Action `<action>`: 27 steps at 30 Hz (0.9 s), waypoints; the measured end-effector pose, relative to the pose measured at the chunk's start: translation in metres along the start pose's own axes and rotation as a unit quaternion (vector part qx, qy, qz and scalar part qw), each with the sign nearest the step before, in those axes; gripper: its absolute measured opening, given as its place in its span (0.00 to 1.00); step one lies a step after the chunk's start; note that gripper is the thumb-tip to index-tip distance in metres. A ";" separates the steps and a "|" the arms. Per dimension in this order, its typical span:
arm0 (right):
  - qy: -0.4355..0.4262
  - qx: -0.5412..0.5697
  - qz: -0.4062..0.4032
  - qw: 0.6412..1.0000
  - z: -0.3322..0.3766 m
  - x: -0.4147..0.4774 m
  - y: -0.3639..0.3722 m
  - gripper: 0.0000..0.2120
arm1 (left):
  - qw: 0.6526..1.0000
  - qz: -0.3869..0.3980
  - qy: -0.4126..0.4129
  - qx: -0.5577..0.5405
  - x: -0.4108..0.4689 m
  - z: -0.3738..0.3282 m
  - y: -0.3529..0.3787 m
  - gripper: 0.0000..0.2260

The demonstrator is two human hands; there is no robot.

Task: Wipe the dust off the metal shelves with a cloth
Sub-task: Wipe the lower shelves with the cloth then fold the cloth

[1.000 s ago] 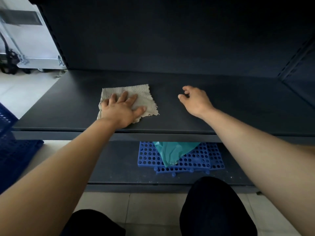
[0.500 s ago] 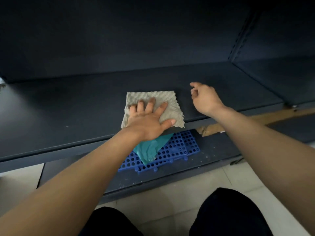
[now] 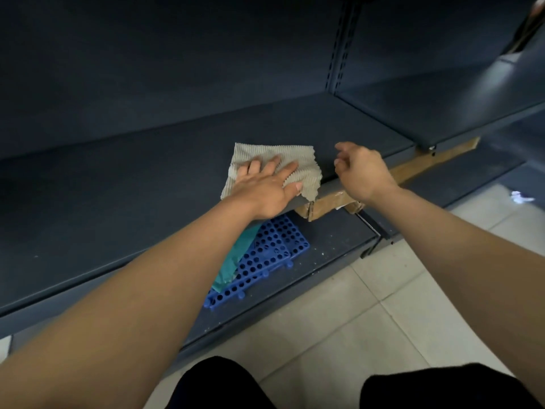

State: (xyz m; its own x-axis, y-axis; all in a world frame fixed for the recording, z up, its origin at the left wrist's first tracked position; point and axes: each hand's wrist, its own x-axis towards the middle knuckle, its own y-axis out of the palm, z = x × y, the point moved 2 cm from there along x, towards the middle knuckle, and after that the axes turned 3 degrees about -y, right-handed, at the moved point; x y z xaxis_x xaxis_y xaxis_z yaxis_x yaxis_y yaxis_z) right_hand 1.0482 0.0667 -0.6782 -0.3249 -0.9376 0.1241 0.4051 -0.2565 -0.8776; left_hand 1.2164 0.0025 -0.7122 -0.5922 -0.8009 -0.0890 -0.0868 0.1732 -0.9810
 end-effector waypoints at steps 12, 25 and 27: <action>-0.180 0.017 0.066 0.981 0.148 0.008 0.088 0.22 | 0.988 -0.029 -0.153 -0.017 -0.094 0.101 -0.009 0.24; -0.305 0.049 0.136 0.941 0.257 -0.021 0.152 0.23 | 0.908 -0.071 -0.413 -0.008 -0.214 0.209 -0.012 0.24; -0.311 0.047 0.133 0.940 0.257 -0.021 0.153 0.23 | 0.908 -0.078 -0.411 -0.009 -0.212 0.207 -0.011 0.24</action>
State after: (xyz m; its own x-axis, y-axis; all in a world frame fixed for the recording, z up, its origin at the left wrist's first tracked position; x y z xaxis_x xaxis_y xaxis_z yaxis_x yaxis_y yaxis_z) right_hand 1.3369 -0.0128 -0.6960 0.3495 -0.9200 0.1774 0.4836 0.0149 -0.8752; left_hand 1.5084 0.0514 -0.7179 0.2251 -0.9728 -0.0554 -0.1359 0.0249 -0.9904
